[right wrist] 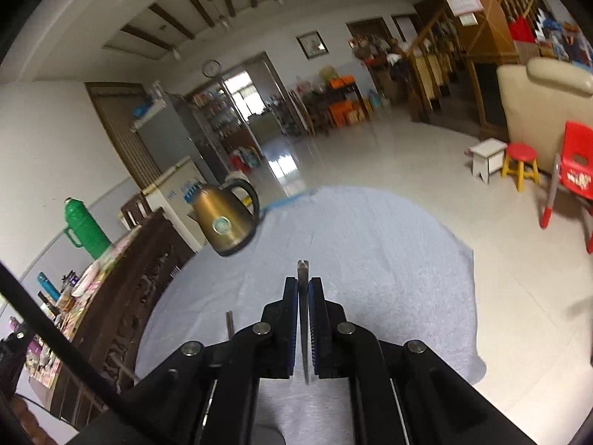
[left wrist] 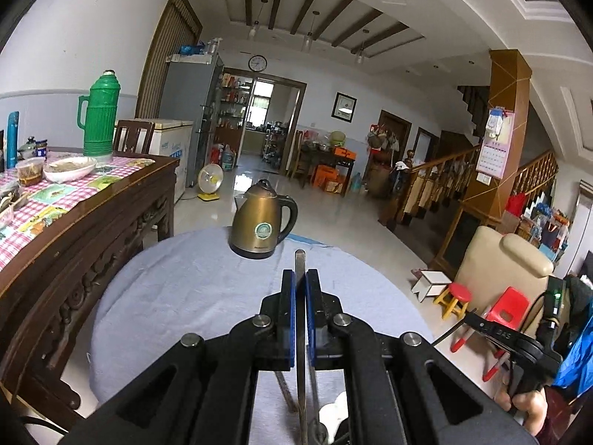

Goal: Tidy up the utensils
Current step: 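Lift the held chopsticks with both grippers and carry them to the gray cup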

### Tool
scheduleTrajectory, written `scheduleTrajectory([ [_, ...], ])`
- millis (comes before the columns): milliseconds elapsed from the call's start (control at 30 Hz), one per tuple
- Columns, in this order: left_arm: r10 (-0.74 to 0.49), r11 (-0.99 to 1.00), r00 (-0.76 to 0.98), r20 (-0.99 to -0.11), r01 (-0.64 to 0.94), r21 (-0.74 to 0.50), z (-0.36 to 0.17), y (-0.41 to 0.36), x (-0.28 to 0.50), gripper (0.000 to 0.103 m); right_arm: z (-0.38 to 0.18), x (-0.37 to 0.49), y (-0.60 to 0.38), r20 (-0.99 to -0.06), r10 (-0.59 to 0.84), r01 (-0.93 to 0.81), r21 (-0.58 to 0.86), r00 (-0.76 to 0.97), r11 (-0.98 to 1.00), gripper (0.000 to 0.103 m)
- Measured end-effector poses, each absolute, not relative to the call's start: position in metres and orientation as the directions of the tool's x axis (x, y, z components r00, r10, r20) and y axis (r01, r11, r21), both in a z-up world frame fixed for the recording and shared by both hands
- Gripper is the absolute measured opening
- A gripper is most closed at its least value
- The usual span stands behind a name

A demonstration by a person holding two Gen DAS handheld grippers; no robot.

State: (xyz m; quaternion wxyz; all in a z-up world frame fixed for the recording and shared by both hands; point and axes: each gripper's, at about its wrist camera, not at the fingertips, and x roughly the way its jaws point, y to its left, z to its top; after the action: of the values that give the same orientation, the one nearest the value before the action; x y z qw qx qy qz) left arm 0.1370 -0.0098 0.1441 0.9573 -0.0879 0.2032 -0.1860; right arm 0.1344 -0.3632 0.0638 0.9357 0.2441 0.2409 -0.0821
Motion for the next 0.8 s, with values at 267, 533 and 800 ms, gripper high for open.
scheduleTrajectory([
  [267,-0.405,0.905,0.858,-0.317,0.326,-0.275,0.15,-0.015,0.133,0.005,0.112,0.092,-0.344,-0.404,-0.052,0.217,0.374,0.913,0.902,0.006],
  [533,-0.425,0.891,0.865,-0.266,0.347,-0.293,0.146,-0.026,0.136,0.005,0.146,0.07,-0.316,-0.366,-0.032,0.152,0.304,0.93,0.94,0.006],
  [800,-0.397,0.902,0.883,-0.249,0.325,-0.286,0.129,-0.035,0.145,0.005,0.169,0.066,-0.283,-0.333,0.021,0.074,0.272,0.943,0.96,0.006],
])
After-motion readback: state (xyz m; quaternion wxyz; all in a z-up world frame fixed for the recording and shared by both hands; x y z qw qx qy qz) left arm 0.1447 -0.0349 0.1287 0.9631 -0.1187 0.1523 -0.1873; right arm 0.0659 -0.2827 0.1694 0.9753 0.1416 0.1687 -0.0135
